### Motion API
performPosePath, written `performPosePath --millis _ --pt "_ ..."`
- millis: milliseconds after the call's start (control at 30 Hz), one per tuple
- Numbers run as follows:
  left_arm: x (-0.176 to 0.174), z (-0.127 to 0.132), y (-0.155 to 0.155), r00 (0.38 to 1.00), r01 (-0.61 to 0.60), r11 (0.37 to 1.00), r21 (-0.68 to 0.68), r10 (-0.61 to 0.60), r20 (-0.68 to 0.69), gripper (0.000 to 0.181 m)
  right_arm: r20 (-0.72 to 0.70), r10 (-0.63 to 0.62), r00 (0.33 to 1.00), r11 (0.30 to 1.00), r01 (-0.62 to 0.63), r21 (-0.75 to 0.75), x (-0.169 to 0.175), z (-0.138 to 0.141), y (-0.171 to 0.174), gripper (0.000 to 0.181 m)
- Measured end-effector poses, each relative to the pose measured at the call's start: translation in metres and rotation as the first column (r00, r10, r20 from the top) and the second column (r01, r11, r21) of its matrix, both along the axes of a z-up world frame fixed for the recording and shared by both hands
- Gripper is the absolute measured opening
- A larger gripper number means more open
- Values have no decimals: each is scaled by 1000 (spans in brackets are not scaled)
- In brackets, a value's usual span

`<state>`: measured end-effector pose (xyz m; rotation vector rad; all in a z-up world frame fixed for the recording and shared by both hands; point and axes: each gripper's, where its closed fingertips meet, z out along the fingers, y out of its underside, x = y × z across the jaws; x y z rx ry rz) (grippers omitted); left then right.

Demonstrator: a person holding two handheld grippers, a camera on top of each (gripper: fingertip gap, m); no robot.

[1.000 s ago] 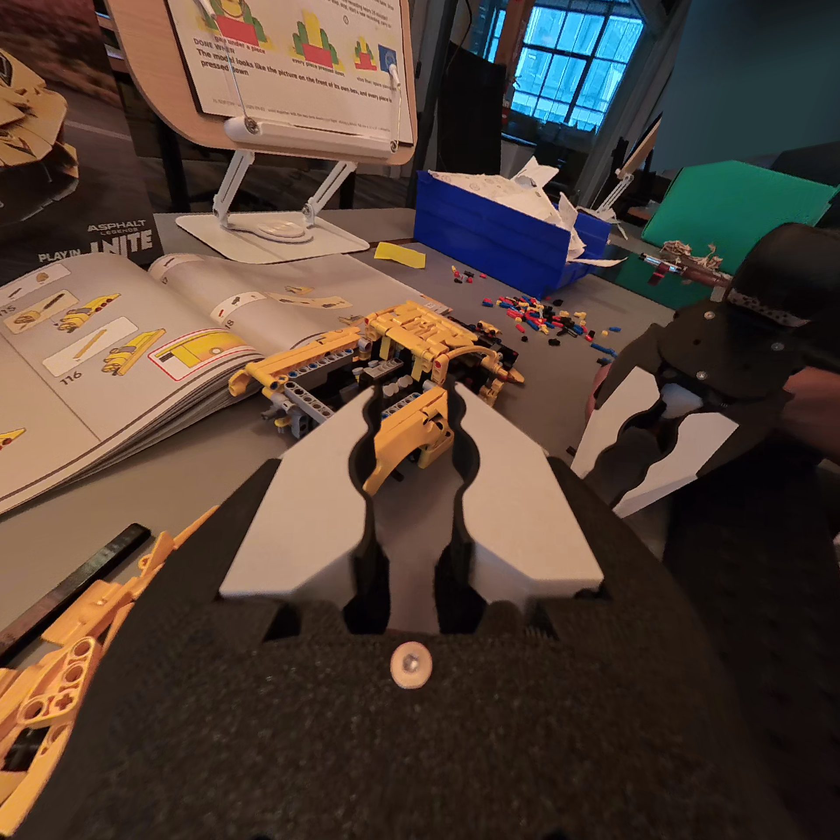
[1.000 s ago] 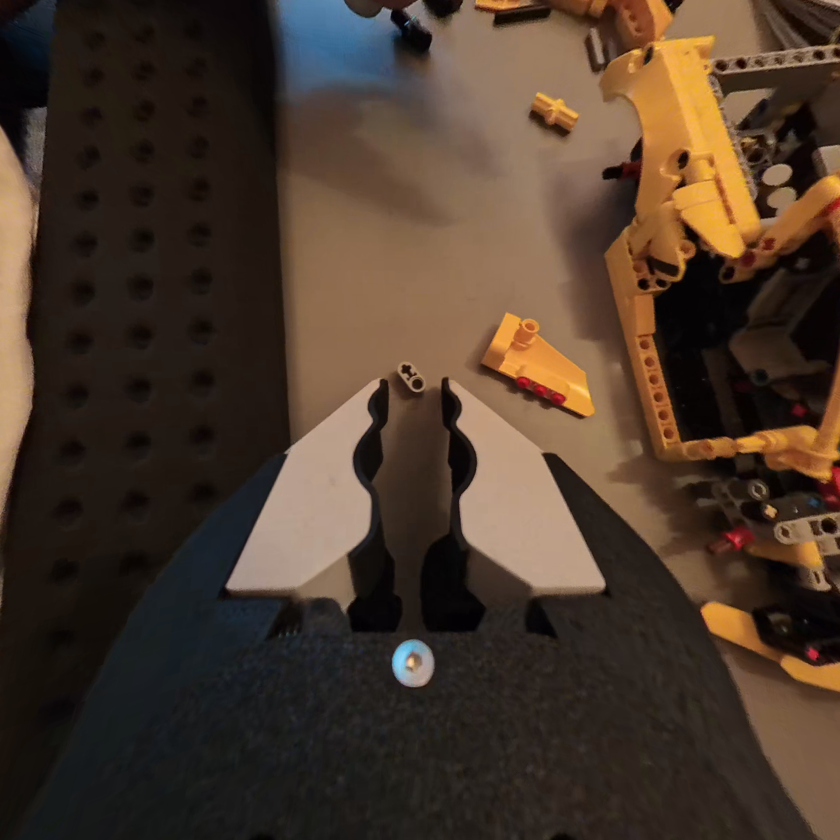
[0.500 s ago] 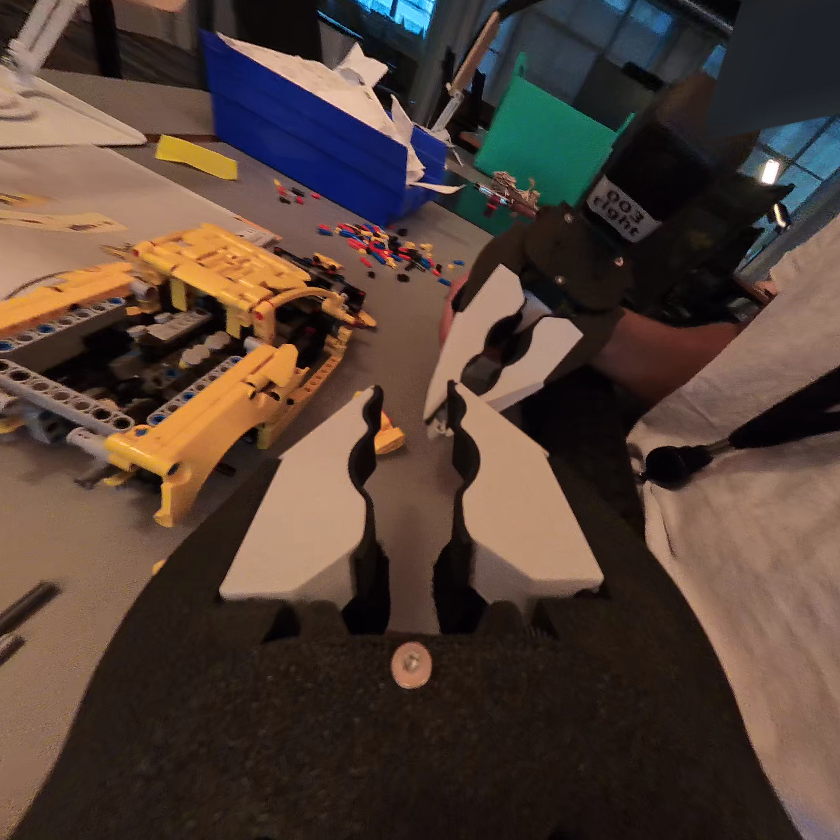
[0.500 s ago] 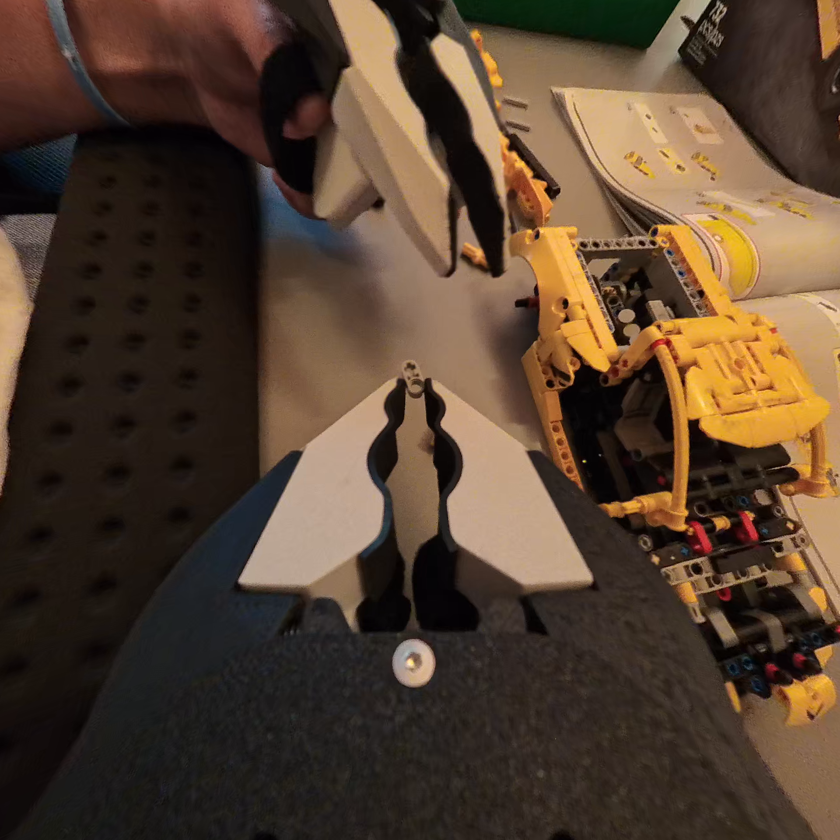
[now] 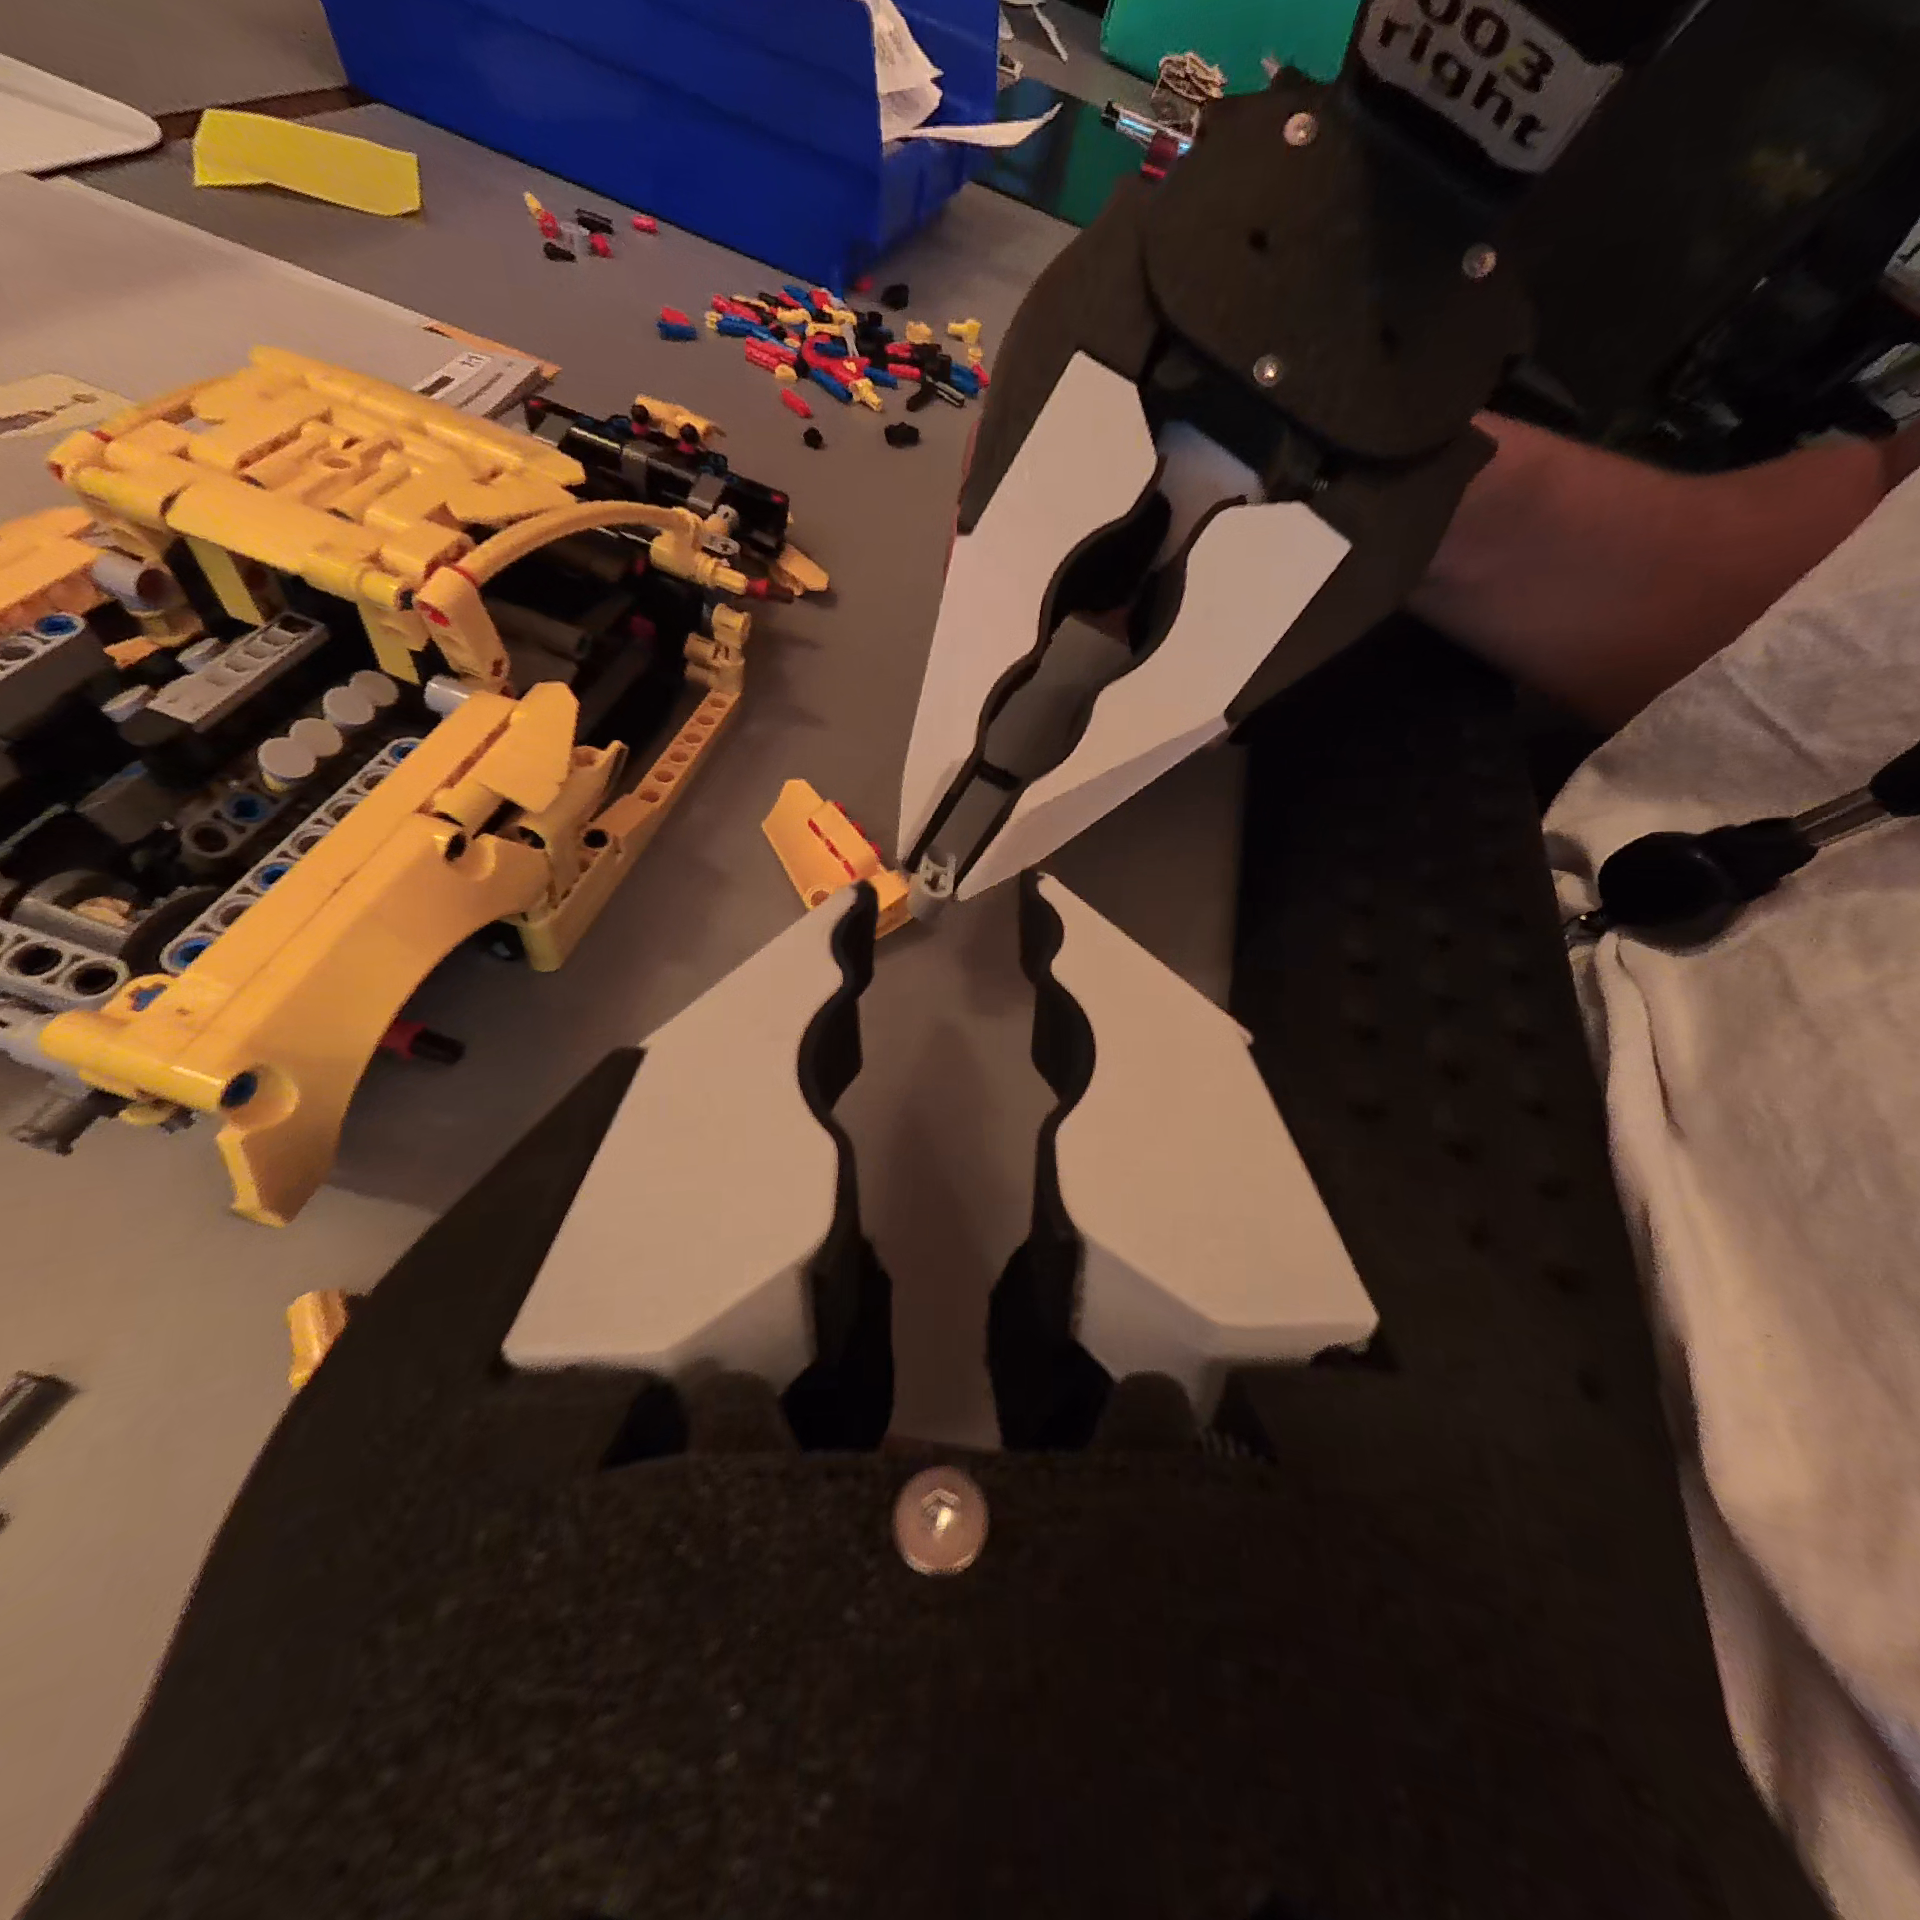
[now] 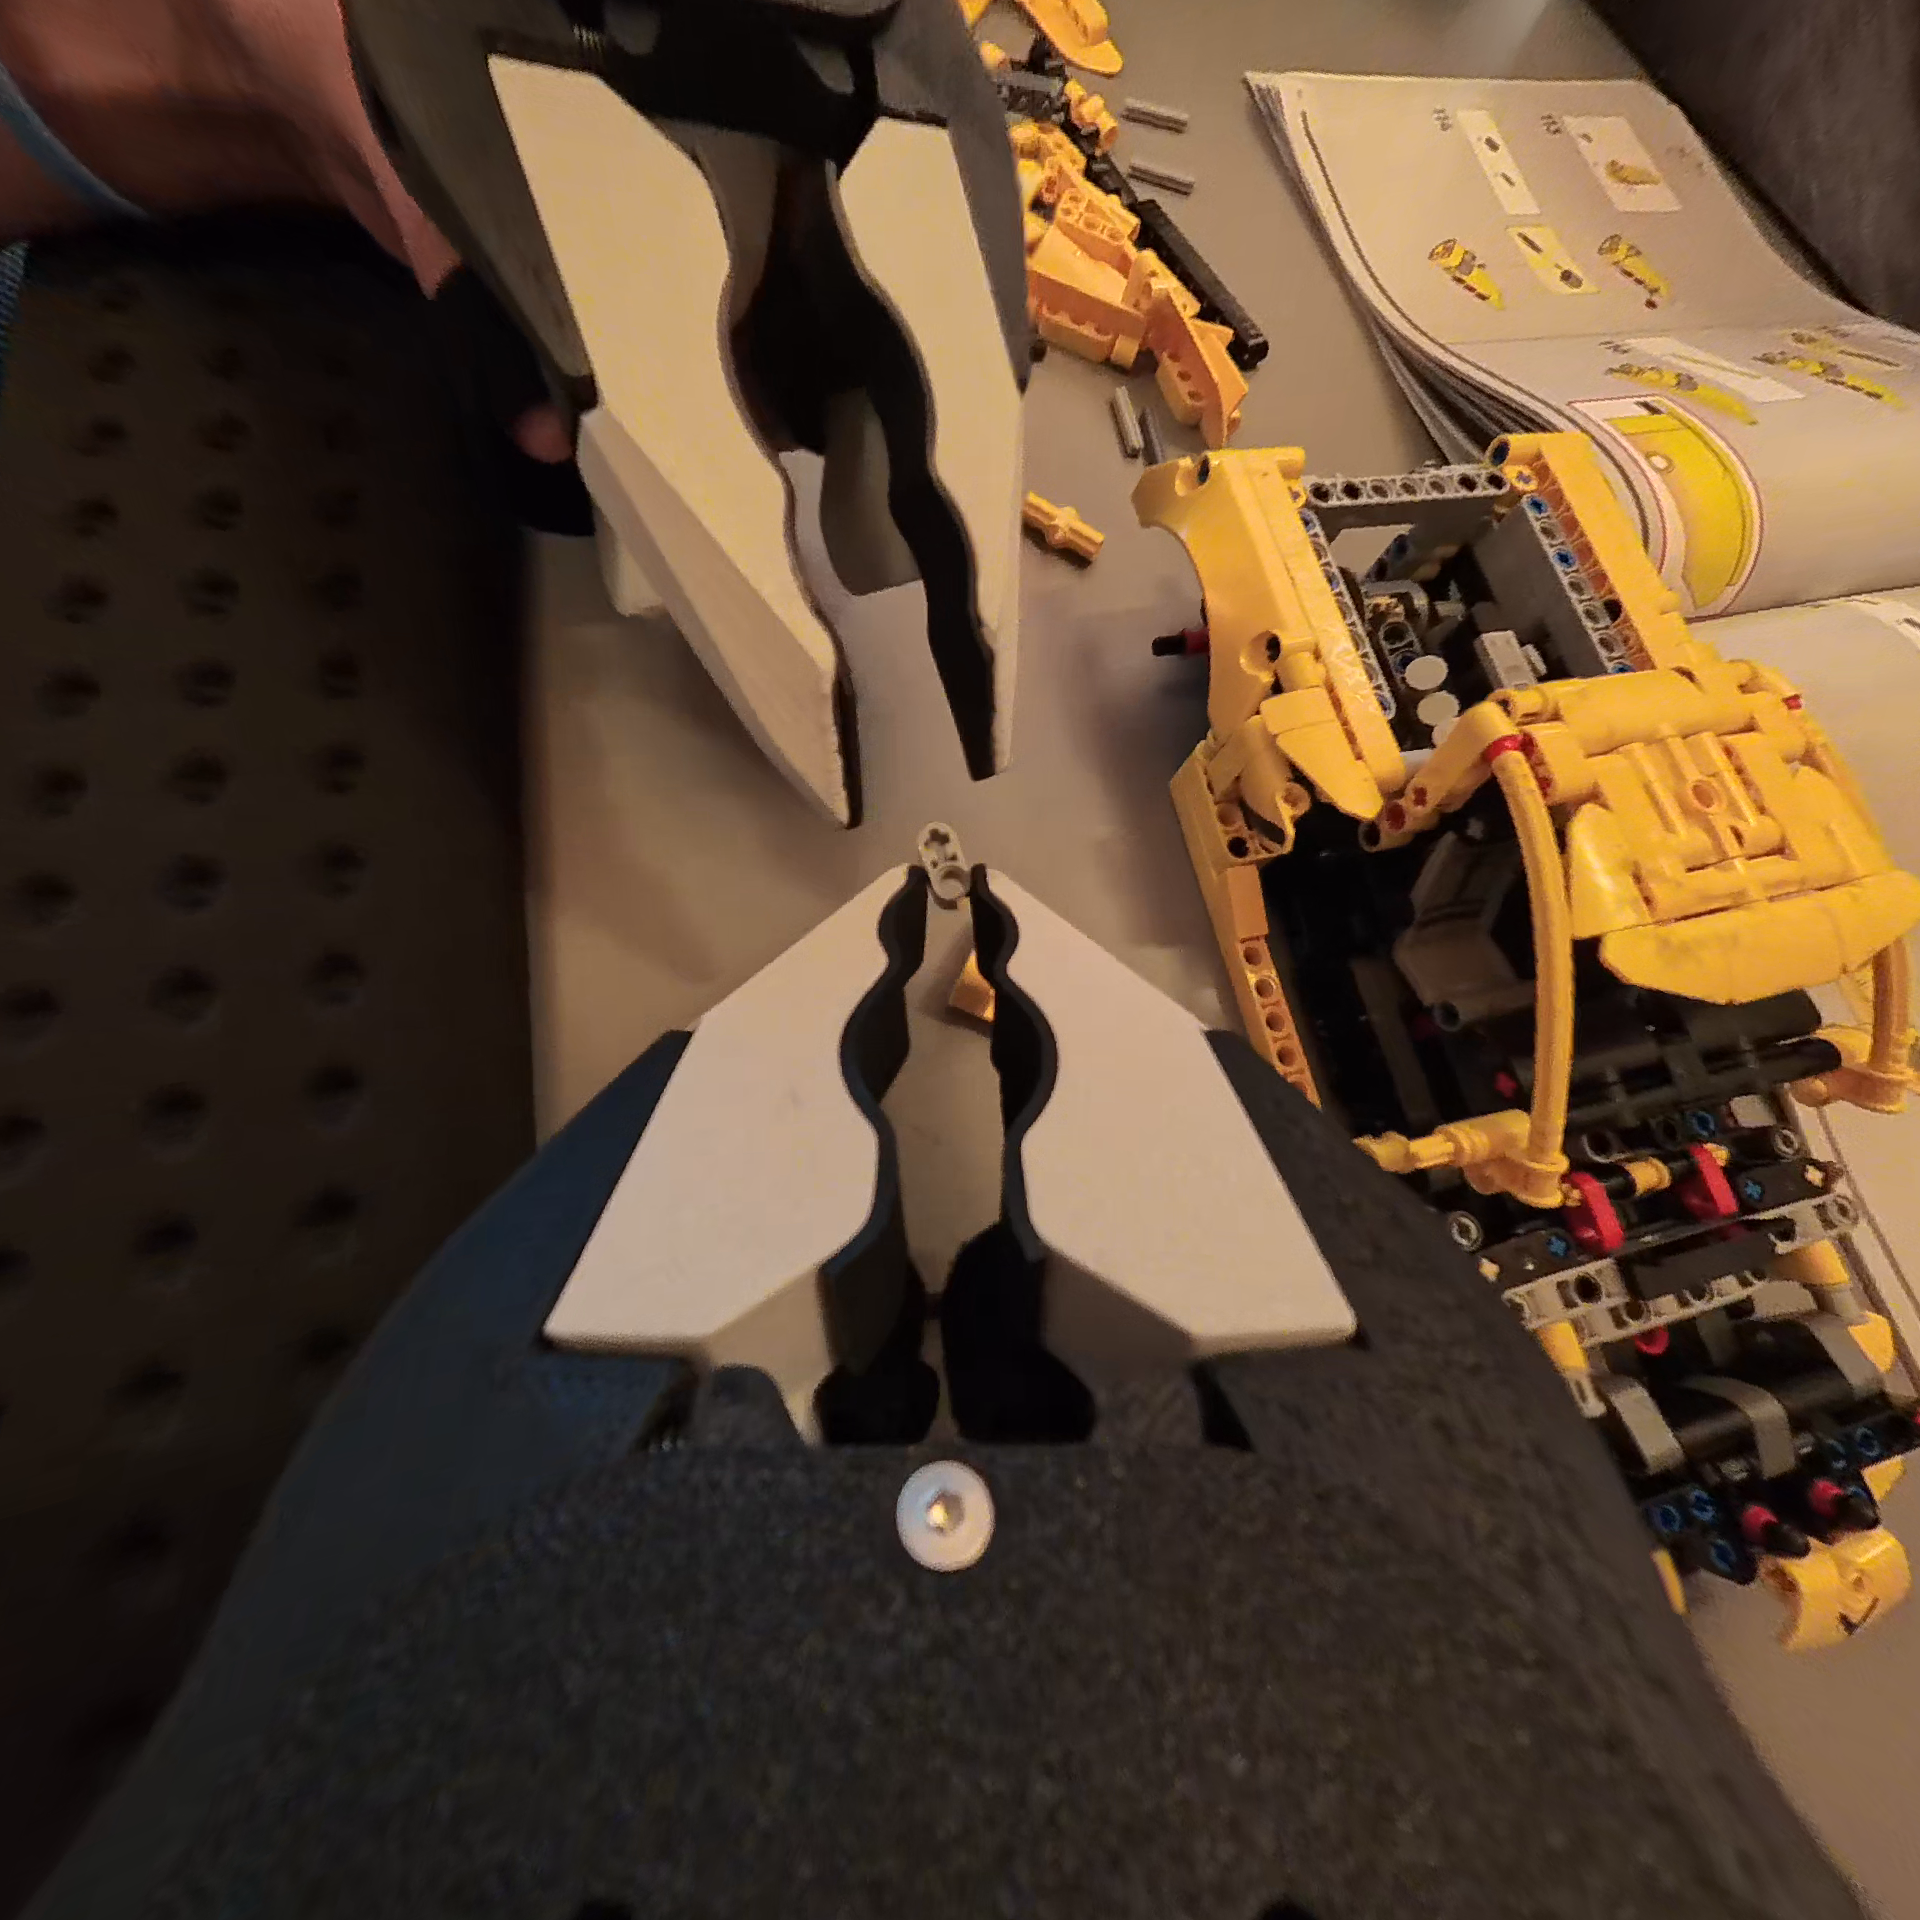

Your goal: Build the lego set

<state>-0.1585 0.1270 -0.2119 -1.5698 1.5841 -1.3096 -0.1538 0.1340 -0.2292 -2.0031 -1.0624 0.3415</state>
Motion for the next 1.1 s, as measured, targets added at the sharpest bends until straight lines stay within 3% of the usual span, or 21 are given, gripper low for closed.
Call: performPosePath --millis 133,267,433,800,967,1100 --pt "0 5 -5 1000 22 999 -49 -20 22 27 -67 32 997 999 -29 42 -6 13 -3 7" --pt "0 19 -5 997 34 981 -192 -21 69 24 -12 53 999 987 -51 152 -9 25 -2 7" --pt "-3 33 5 995 37 882 -470 13 103 15 47 54 997 957 -65 282 -10 39 0 7" --pt "-5 33 -5 993 104 821 -561 -53 106 7 178 78 981 897 -147 417 -13 47 -1 7" --pt "-7 65 7 964 165 749 -642 16 266 7 33 -40 999 846 16 532 -9 75 10 9" --pt "-12 83 30 923 169 675 -718 147 356 7 -55 -135 989 839 143 525 -7 80 19 27"
